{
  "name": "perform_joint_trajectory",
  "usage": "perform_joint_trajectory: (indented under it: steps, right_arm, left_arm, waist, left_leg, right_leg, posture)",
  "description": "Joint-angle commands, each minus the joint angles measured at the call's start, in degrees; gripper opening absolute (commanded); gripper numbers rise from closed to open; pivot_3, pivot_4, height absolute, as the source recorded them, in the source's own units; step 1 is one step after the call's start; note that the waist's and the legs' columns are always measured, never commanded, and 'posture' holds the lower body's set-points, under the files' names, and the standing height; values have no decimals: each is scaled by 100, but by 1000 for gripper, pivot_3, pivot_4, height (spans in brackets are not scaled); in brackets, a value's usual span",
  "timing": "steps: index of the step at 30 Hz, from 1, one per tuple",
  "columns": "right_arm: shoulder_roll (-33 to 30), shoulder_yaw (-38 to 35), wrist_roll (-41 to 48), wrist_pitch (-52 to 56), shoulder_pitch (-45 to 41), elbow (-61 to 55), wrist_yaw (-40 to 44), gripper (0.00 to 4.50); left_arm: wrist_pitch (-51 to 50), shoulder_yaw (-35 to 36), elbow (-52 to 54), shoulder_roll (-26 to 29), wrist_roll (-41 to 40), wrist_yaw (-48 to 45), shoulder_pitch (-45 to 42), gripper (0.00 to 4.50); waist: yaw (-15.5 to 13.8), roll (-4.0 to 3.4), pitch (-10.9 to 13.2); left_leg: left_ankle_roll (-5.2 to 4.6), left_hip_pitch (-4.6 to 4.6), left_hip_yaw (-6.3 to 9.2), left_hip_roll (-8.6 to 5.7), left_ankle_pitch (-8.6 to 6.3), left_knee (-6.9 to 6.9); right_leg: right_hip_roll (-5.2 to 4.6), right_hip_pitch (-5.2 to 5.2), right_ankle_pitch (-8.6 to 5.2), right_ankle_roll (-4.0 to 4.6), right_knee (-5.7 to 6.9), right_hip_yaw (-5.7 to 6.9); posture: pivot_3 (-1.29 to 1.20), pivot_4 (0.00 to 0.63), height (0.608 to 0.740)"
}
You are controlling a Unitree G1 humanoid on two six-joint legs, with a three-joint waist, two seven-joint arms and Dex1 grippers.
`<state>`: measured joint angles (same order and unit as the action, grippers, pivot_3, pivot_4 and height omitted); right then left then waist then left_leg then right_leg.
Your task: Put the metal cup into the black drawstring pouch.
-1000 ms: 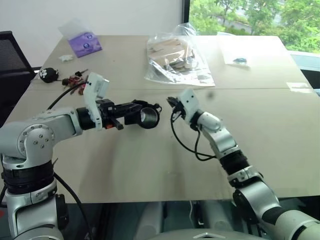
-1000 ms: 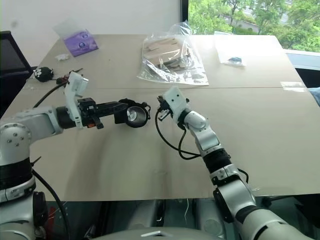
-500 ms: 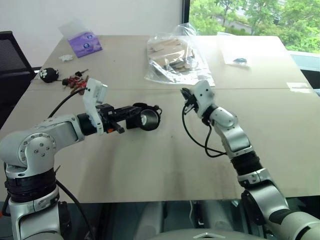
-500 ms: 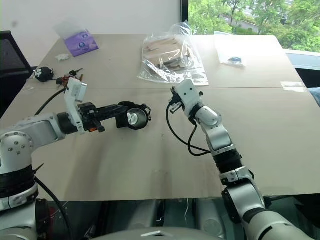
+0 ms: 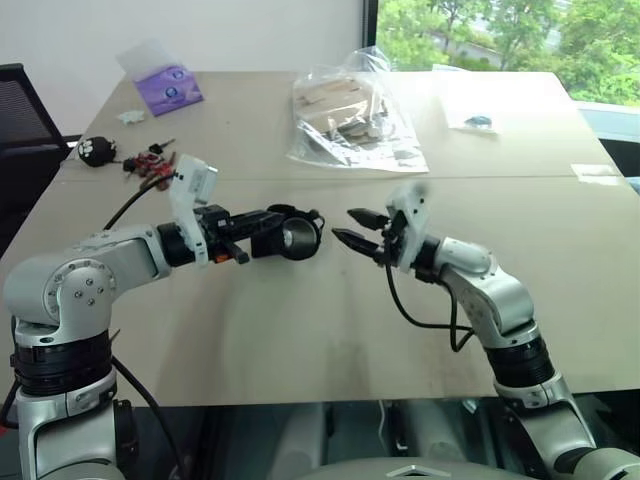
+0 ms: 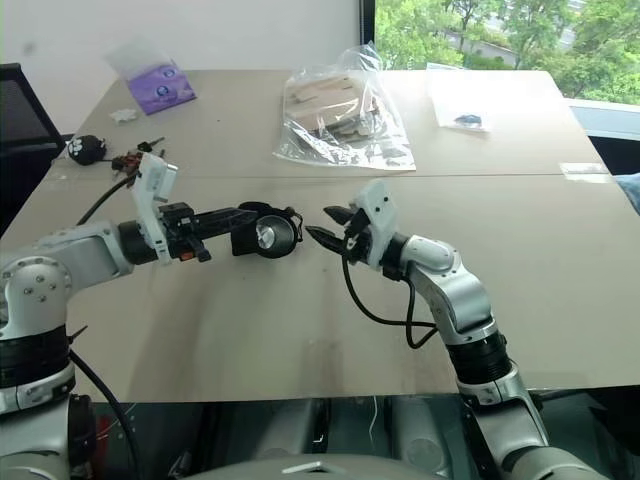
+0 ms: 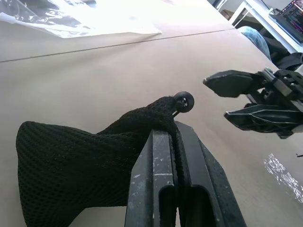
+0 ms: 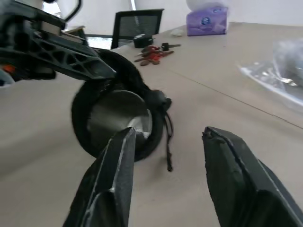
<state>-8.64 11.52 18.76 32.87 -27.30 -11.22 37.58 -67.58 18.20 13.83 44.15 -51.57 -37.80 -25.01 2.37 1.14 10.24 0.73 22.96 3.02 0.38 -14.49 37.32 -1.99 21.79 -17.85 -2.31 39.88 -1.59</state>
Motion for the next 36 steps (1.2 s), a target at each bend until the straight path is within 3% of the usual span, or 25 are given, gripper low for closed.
perform_joint_trajectory:
  steps: [1,18,21,24,32,36]
  right_arm:
    - [167,33,27,18,-277,119,-146,2306]
    - [705,219,-193,-458,-930,1426,-127,2306]
    - [760,224,-233,-540,-993,1583,-113,1487]
    - [779,220,-277,-623,-1025,1719,-93,55]
    - [607,207,-587,-1008,-1059,1807,-155,55]
    - [207,334,-1161,-1356,-1067,1588,-304,55]
  left_arm:
    - [115,71,92,139,-24,-71,-79,0]
    - [-66,242,444,159,-322,235,7,0]
    - [-74,272,458,168,-363,278,22,0]
    - [-72,290,466,173,-403,321,28,0]
    - [-69,368,537,159,-472,394,92,0]
    - [-20,421,615,110,-525,467,228,0]
  waist:
    - [2,0,0]
    - [5,0,0]
    - [7,0,0]
    - [6,0,0]
    - [6,0,0]
    - [6,0,0]
  left_leg:
    - [0,0,-1,-1,0,0]
    - [1,1,-4,-1,1,-1]
    - [1,1,-3,-1,1,-1]
    - [1,1,-3,-1,1,-1]
    - [1,1,-4,-1,1,0]
    - [1,1,-4,-1,1,-1]
  right_leg:
    - [0,0,0,0,0,-1]
    - [2,1,0,0,-3,-2]
    - [1,1,0,0,-2,-2]
    - [2,1,0,0,-2,-1]
    - [1,1,0,0,-3,-2]
    - [-1,1,0,0,-3,-2]
  posture:
    - [0,150,740]
    - [0,150,740]
    - [0,150,740]
    - [0,150,740]
    - [0,150,740]
    - [0,150,740]
